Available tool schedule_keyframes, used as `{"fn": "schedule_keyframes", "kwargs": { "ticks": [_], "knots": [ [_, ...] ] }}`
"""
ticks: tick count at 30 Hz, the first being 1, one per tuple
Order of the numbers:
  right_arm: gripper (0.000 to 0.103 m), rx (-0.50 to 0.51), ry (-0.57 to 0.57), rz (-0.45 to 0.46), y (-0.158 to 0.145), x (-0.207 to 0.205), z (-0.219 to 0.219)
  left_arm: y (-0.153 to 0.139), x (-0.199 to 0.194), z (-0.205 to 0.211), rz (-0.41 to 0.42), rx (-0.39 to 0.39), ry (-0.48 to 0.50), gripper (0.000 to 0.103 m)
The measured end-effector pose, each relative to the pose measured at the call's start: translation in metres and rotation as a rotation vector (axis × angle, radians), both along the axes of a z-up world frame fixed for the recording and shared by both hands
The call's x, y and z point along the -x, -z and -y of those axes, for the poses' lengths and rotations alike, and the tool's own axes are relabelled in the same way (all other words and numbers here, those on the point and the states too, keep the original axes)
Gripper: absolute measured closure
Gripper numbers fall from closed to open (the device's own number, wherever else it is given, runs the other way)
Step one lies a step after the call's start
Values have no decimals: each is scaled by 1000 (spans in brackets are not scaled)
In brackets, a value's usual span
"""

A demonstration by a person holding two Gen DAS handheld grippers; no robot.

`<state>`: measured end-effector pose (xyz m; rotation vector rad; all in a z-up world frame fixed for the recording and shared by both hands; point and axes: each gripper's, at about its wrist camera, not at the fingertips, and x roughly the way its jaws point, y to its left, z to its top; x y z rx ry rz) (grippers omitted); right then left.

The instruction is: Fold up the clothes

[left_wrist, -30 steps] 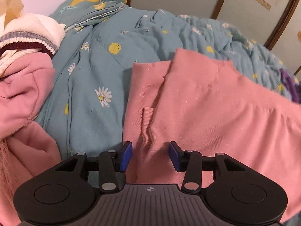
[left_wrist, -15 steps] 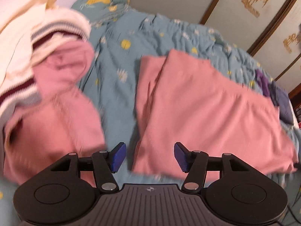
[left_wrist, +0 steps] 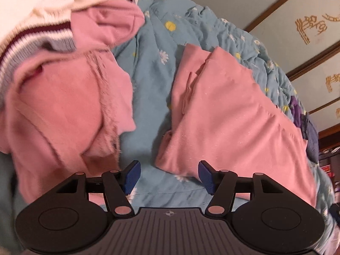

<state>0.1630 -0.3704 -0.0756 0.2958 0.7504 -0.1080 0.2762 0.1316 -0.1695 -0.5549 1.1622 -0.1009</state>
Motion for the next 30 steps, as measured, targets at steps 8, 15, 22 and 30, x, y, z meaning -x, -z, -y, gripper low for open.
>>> {"fn": "schedule_keyframes", "kwargs": {
  "ticks": [8,15,22,30],
  "knots": [
    [76,-186,-156,53,6,7,-48,29,-12,4,-58,129,-99,43],
    [76,-216,-236,31,7,-15,-92,33,4,-10,-43,207,-279,93],
    [63,-129,-400,-91,-4,-98,-174,-25,32,17,153,88,-213,93],
    [56,-100,-426,-460,32,-257,-305,-18,35,21,145,56,-235,93]
  ]
}}
